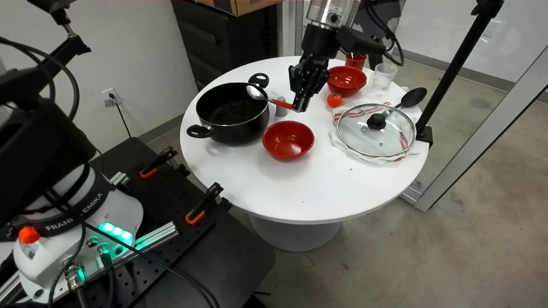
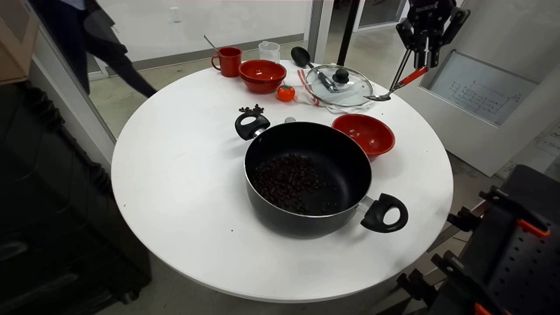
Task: Put a spoonful of the things in the pot into the red bowl
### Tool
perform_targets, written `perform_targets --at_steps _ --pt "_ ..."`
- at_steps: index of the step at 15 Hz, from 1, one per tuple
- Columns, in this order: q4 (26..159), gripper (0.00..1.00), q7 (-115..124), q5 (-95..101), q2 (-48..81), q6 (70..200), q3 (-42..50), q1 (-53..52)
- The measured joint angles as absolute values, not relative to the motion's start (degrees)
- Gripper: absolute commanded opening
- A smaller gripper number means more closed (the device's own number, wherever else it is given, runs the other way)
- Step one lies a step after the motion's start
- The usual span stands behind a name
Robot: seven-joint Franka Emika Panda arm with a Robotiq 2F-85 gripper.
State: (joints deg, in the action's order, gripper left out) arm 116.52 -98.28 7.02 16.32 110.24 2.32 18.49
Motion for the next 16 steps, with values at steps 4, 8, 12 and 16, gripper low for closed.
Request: perform_targets --at_steps 4,8,12,16 --pt "125.3 0.2 -104.5 4.2 11.4 112.8 2.4 17.9" --pt "131.3 0.2 -108.1 2.1 7.6 112.7 3.0 17.7" --pt "131.4 0.05 -107.9 1.2 7.3 112.8 3.7 17.0" --pt "129.3 0.05 -107.7 -9.8 9.3 115.1 3.5 14.5"
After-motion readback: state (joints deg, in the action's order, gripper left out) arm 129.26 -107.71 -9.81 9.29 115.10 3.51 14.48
